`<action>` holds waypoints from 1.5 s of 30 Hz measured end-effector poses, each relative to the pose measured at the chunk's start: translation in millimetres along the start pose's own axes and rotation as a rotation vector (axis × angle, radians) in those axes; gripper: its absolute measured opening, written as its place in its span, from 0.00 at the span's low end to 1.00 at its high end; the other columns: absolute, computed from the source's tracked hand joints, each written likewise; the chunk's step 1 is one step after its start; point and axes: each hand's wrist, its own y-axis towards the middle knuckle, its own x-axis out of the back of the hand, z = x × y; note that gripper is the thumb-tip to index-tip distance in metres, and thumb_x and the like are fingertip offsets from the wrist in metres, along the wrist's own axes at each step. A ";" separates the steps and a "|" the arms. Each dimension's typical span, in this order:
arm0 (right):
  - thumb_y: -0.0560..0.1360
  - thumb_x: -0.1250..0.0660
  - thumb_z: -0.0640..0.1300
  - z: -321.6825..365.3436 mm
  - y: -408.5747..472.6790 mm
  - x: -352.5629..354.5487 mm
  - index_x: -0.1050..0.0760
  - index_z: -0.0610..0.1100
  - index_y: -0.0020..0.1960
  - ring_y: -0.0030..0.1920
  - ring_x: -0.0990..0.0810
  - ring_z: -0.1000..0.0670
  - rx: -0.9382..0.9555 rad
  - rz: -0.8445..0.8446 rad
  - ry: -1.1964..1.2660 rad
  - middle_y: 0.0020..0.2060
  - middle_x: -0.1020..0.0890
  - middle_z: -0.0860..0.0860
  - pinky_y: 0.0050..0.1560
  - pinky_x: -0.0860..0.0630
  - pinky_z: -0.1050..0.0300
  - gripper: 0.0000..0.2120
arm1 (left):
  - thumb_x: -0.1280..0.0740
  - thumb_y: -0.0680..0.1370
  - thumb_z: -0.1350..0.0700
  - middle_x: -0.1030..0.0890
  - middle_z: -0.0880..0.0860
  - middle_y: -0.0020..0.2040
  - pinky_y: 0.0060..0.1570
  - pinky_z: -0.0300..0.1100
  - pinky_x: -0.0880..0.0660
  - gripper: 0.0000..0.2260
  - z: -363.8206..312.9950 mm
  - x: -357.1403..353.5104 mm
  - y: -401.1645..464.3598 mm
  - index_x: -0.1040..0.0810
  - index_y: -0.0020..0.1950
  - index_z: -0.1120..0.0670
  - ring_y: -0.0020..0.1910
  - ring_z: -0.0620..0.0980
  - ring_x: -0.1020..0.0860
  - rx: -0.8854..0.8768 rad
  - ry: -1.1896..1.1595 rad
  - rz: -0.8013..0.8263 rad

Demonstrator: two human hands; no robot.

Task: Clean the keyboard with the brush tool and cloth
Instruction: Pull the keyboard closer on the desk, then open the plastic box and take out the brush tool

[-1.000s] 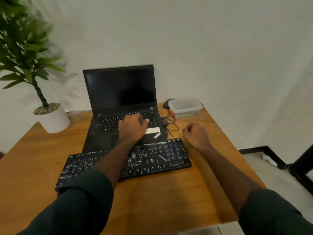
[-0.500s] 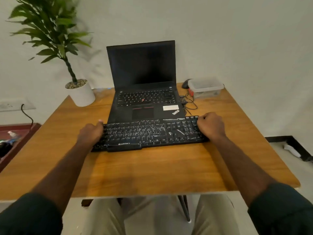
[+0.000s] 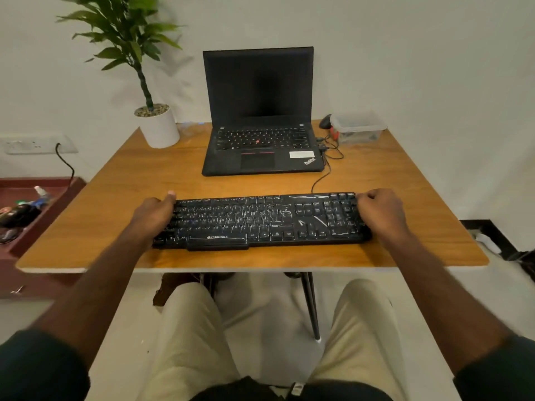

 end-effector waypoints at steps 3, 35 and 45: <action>0.78 0.37 0.46 -4.1 -17.0 0.1 0.25 0.37 0.34 0.33 0.24 0.45 0.002 -0.009 -0.022 0.32 0.21 0.44 0.32 0.32 0.54 0.18 | 0.44 0.80 0.34 0.22 0.59 0.55 0.62 0.59 0.27 0.29 -2.6 -0.2 -23.2 0.26 0.54 0.60 0.54 0.60 0.24 -0.070 0.031 -0.021; 0.82 0.37 0.44 0.3 265.6 32.8 0.22 0.37 0.63 0.61 0.22 0.39 0.080 -0.119 -0.053 0.59 0.19 0.41 0.61 0.27 0.47 0.14 | 0.31 0.79 0.54 0.16 0.57 0.39 0.39 0.45 0.20 0.10 -292.9 -321.8 80.0 0.16 0.40 0.55 0.36 0.52 0.19 -0.368 -0.135 0.247; 0.83 0.39 0.49 -17.2 299.5 7.0 0.19 0.42 0.61 0.53 0.19 0.44 -0.117 -0.074 0.190 0.52 0.17 0.47 0.59 0.21 0.46 0.16 | 0.37 0.81 0.58 0.23 0.54 0.37 0.36 0.44 0.32 0.08 -302.7 -356.3 96.4 0.18 0.48 0.57 0.36 0.50 0.28 -0.364 -0.190 0.405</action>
